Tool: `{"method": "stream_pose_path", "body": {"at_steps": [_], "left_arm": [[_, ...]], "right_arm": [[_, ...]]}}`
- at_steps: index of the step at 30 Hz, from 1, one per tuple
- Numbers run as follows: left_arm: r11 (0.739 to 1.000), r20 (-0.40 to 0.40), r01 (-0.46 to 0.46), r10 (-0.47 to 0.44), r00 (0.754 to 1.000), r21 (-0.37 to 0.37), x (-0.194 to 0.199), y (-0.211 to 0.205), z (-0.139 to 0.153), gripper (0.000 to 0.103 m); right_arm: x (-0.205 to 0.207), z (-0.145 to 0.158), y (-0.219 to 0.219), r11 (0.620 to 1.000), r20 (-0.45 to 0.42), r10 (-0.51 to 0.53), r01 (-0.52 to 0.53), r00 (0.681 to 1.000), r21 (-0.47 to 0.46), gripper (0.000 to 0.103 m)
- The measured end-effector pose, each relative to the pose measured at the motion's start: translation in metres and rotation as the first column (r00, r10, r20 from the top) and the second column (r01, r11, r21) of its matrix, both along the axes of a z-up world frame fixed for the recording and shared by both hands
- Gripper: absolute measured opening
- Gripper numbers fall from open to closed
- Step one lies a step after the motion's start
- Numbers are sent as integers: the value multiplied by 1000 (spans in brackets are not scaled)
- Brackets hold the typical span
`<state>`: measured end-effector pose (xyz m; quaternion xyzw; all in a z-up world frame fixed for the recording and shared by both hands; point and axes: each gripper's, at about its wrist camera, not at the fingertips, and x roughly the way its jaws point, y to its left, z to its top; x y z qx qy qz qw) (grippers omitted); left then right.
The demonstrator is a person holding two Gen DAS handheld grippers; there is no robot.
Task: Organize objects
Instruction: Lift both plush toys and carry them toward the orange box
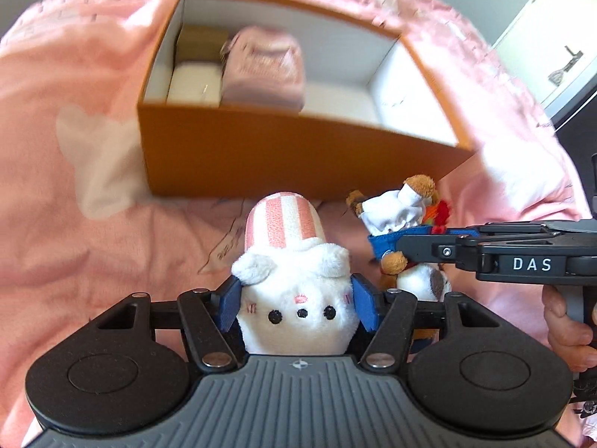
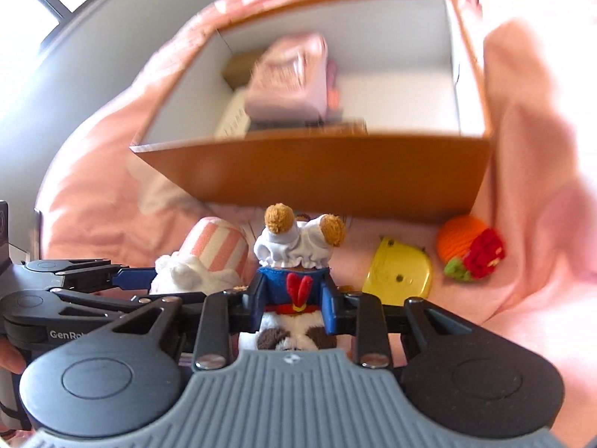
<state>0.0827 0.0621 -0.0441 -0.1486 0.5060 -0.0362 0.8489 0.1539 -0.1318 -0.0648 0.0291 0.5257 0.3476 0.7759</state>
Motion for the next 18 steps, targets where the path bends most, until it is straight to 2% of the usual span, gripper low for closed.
{"method": "stream_pose_path", "body": {"at_steps": [5,11,18], "left_arm": [[999,130,34,-35,991,13,4,-12,38,70],[997,267,64,-72,961,38,32,-24,77,70],[997,352,56,-69,933,47,84,-25,91,70]], "right_arm": [[-2,40,-13,999,106,-17,14,994,31,31],[9,88,-22,997,239,-41,26,970,67,31],[47,122,-22,995,356,-87,66,930,70,31]]}}
